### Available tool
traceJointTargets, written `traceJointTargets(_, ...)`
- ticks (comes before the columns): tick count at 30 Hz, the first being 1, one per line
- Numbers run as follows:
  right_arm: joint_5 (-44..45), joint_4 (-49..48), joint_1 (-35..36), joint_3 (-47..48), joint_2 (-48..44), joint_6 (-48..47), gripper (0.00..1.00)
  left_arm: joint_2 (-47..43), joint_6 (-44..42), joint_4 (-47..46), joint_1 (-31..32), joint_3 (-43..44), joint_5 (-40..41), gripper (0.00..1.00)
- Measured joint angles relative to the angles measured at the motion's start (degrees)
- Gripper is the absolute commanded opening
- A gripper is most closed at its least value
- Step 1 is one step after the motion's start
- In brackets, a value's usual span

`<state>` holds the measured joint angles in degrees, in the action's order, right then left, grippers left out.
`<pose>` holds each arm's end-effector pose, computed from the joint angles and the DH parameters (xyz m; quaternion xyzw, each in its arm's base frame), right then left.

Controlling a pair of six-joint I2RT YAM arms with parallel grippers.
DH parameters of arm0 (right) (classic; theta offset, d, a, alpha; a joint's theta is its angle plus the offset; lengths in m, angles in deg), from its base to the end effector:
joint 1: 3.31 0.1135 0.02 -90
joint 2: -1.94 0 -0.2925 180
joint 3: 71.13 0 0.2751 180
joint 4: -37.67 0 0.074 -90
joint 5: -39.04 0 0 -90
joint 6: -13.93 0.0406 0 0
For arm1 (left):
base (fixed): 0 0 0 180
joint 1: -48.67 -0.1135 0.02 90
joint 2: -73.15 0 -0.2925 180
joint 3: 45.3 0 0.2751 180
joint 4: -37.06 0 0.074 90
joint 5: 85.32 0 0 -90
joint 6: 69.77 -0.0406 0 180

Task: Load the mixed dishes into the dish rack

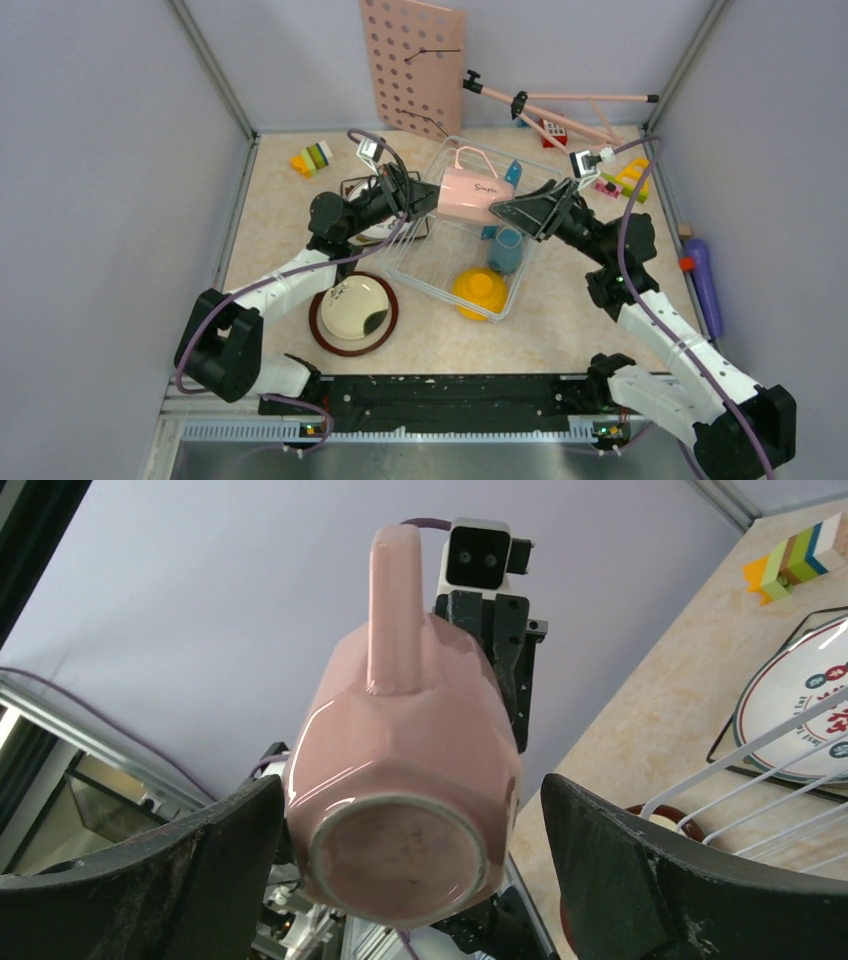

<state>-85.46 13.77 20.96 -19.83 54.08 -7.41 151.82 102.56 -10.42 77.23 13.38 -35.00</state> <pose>0.1860 0.1091 0.3825 -0.0301 0.5811 0.6902 0.4302 0.2638 -0.1731 0.3548 0.0381 0.5665 -0.7621 0.3111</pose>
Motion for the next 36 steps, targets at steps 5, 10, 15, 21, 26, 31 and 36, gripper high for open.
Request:
traceJointTargets(5, 1.5, 0.5, 0.6, 0.9, 1.8, -0.8, 0.86, 0.4, 0.0, 0.5, -0.2, 0.0, -0.3, 0.00)
traceJointTargets(10, 2.6, 0.5, 1.8, 1.6, 2.8, -1.5, 0.51, 0.3, -0.2, 1.3, -0.3, 0.0, -0.4, 0.00)
traceJointTargets(15, 3.8, 1.2, 1.9, 1.6, 3.1, -1.6, 0.27, -0.7, -2.7, 5.1, -0.4, 0.0, 0.5, 0.36)
traceJointTargets(21, 6.4, 6.8, 2.6, 1.5, 2.5, -3.9, 0.22, -7.8, -13.7, 19.3, -0.2, 0.0, 3.7, 0.71)
traceJointTargets(26, 10.4, 16.7, 2.6, 1.6, 1.0, -10.5, 0.22, -16.2, -27.0, 42.2, -0.2, 1.4, 14.8, 0.74)
traceJointTargets(31, 14.3, 26.2, 3.0, 2.4, 1.3, -18.4, 0.14, -23.8, -35.8, 62.8, -0.3, 2.8, 30.7, 0.77)
traceJointTargets(36, 17.6, 33.2, 5.8, 5.3, 6.2, -25.3, 0.11, -30.9, -39.5, 76.4, -0.3, 2.6, 46.5, 0.77)
